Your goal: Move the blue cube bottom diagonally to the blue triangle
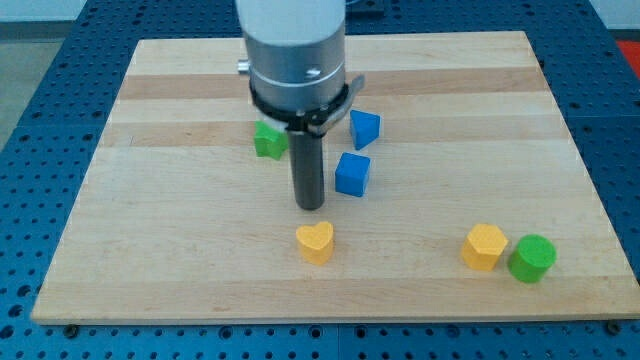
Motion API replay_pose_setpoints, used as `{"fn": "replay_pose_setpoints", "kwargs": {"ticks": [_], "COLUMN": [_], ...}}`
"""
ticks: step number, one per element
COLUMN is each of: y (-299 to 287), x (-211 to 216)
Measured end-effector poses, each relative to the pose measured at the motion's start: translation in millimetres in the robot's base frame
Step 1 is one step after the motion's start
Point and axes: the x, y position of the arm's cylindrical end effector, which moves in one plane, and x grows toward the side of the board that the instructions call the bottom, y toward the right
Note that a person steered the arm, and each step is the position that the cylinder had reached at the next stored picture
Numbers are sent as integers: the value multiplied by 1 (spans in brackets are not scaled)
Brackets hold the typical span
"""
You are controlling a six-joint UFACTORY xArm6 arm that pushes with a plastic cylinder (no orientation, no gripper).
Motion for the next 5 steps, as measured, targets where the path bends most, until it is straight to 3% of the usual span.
{"fn": "replay_pose_setpoints", "kwargs": {"ticks": [2, 5], "y": [57, 70], "x": [-30, 7]}}
